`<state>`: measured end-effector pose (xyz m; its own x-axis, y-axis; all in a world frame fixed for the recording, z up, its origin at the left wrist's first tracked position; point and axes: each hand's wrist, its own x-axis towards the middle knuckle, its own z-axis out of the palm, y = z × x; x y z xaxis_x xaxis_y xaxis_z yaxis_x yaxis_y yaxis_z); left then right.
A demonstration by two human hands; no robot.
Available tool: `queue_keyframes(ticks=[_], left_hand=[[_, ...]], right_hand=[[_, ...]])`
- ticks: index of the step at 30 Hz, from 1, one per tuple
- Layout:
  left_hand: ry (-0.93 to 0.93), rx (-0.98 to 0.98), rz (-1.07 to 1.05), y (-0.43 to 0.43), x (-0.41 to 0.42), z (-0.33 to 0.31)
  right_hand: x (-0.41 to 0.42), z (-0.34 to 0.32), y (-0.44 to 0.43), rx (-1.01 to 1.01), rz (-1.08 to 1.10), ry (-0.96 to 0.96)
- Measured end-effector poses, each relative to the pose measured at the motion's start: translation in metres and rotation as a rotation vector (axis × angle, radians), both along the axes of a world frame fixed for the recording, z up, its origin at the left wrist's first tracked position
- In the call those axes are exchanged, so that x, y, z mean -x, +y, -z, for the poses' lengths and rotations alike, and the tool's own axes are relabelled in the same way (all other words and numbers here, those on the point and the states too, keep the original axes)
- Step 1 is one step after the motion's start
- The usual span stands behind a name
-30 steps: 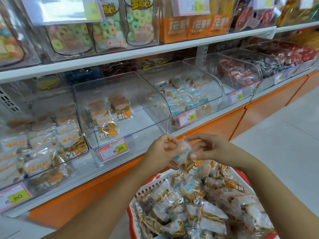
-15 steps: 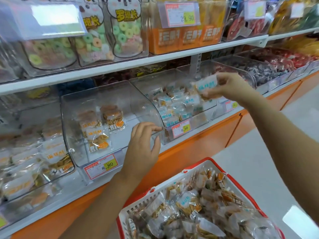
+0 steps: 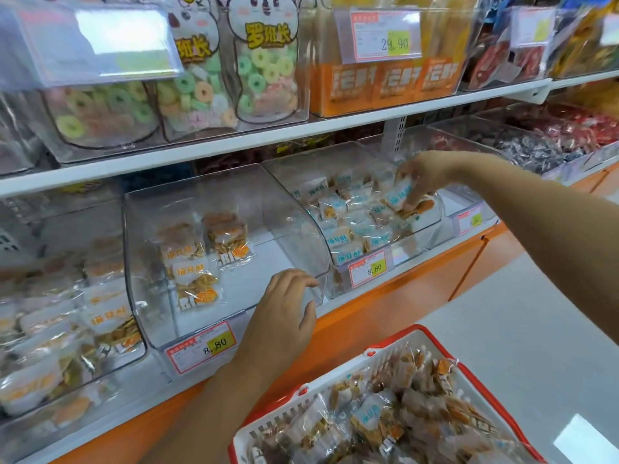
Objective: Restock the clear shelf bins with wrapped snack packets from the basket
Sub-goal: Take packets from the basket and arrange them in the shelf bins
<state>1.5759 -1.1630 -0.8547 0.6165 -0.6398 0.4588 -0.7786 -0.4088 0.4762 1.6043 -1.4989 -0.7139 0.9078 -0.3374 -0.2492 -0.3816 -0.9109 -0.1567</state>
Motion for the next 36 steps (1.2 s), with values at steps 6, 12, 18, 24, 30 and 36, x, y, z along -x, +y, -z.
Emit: queue_keyframes(ticks=[6,12,18,24,30,36], left_hand=[[0.000,-0.023,-0.005,-0.001,-0.002,-0.002],[0.014,-0.029,0.023,0.001,-0.002,-0.002],[0.009,-0.038,0.021,0.001,-0.003,0.000],[0.017,-0.030,0.018,0.000,-0.002,-0.002],[0.006,-0.040,0.019,0.000,-0.002,-0.002],[0.007,-0.041,0.014,-0.002,-0.003,-0.004]], right_hand=[[-0.020,0.007,0.001,0.044,-0.018,0.277],[-0.025,0.021,-0.009,0.076,-0.039,0.296],[-0.012,0.023,-0.024,-0.202,0.027,0.222],[-0.014,0.050,-0.007,0.407,-0.300,0.276],[-0.007,0.061,-0.014,0.275,-0.298,0.190],[-0.014,0.065,-0.008,0.290,-0.273,0.277]])
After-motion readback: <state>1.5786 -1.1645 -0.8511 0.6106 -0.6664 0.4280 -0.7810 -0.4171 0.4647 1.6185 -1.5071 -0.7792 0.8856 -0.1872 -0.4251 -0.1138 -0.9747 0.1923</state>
